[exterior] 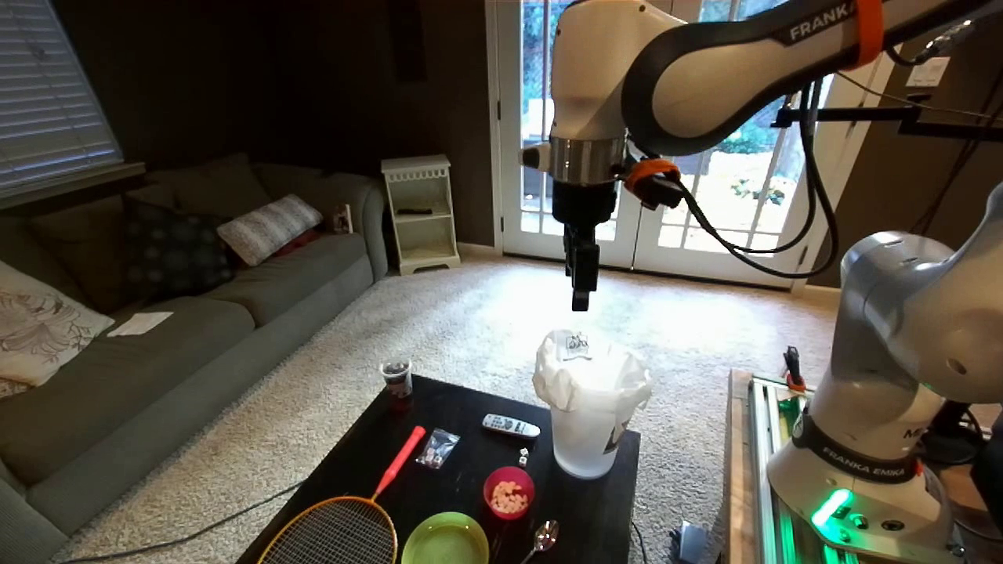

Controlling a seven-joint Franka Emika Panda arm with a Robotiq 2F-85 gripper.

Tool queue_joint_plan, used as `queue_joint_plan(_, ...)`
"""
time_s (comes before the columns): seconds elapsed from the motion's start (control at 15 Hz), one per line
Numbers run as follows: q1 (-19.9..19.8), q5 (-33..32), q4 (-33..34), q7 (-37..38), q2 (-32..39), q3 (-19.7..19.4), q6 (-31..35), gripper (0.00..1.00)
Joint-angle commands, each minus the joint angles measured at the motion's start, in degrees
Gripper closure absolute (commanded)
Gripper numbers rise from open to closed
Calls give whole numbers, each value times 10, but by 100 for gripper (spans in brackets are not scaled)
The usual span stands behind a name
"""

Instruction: Turn the toy car clockwise

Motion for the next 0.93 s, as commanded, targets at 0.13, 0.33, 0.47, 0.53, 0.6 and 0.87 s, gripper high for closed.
queue_joint_plan(0.13,45,-48,-44,-40,78,51,79,0)
queue_joint_plan(0.33,54,-87,-51,-77,109,61,87,0)
queue_joint_plan(0.47,55,-77,-51,-59,103,60,78,0)
queue_joint_plan(0.53,54,-80,-51,-59,108,60,78,0)
queue_joint_plan(0.6,54,-80,-51,-59,109,59,79,0)
queue_joint_plan(0.87,54,-80,-51,-59,109,58,79,0)
